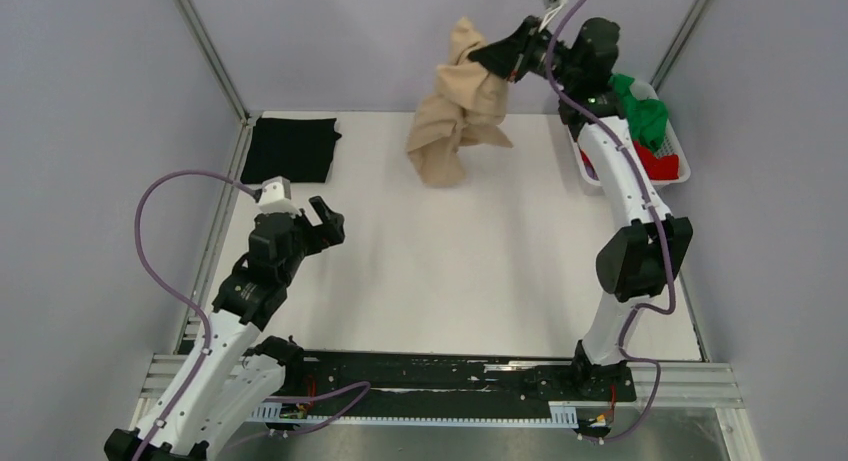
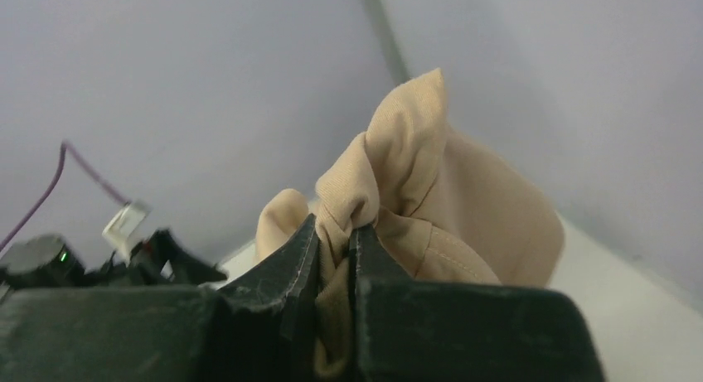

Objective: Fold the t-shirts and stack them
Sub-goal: Move the tshirt to the center of the board

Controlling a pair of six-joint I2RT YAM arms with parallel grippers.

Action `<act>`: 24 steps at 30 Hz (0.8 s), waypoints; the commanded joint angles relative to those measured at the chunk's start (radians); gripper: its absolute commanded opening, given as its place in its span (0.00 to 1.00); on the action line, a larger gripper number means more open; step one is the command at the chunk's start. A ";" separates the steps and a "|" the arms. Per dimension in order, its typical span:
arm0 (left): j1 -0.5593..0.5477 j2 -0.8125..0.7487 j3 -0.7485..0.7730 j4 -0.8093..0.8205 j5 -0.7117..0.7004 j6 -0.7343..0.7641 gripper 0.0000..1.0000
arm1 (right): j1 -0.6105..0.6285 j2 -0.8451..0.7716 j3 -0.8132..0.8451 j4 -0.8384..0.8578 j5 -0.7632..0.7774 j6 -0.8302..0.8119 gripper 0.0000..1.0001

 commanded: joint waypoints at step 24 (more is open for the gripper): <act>0.002 0.296 0.105 -0.285 -0.049 -0.244 1.00 | 0.012 -0.856 -1.286 -0.316 0.717 -0.068 1.00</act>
